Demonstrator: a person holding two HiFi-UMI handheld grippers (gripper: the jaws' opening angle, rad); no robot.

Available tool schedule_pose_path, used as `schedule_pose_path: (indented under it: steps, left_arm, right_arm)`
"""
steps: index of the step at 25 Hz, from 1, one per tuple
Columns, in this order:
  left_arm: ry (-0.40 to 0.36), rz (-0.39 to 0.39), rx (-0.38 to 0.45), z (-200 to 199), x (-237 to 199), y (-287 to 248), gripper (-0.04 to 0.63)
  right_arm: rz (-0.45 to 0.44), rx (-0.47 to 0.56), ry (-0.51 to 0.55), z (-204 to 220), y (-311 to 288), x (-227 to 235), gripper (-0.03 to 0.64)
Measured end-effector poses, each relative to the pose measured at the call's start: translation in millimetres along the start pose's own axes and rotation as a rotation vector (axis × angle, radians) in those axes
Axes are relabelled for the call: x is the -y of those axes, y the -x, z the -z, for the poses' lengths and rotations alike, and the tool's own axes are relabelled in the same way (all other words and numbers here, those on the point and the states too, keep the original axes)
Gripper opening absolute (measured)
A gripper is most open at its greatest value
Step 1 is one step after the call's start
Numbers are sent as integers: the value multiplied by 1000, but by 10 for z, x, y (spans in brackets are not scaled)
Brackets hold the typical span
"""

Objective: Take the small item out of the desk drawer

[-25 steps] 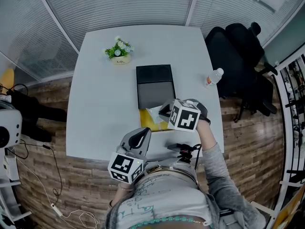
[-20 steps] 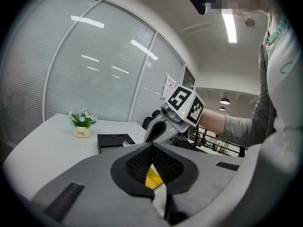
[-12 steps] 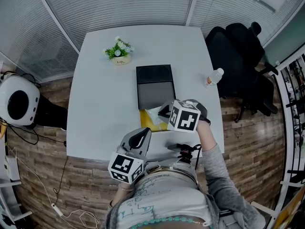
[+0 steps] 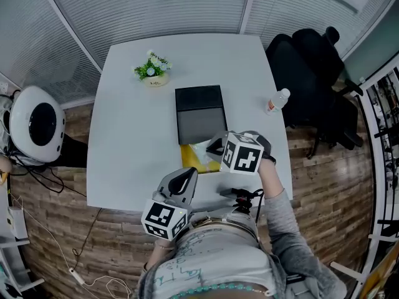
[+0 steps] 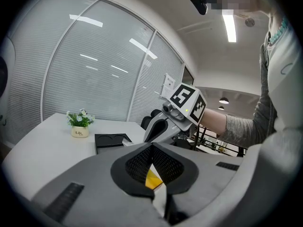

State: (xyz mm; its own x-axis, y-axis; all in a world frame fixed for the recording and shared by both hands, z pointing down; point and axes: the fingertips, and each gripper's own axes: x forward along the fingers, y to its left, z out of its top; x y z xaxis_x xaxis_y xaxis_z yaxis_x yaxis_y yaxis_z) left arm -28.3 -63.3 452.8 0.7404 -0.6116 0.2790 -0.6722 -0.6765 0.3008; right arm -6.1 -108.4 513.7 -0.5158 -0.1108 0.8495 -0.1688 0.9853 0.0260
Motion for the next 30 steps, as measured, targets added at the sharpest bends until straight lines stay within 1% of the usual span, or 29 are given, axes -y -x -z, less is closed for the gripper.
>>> schedule_pose_path:
  steps: [9,19,22,30]
  left_arm:
    - [-7,18,-2,-5,129,-143,-3]
    - [-12,49,-6,-25,307,-278,-3]
    - [-12,56,-7,-23,368,-325,-3]
    - [-13,59,-12,7,448,-355,-3]
  right_arm:
    - [53,-4,-36,365,206,95,3]
    - [137,-20,-136,833,569,217,3]
    - [155,-20,-150,952,660,237,3]
    - [182,-14,-165,1065,757,243,3]
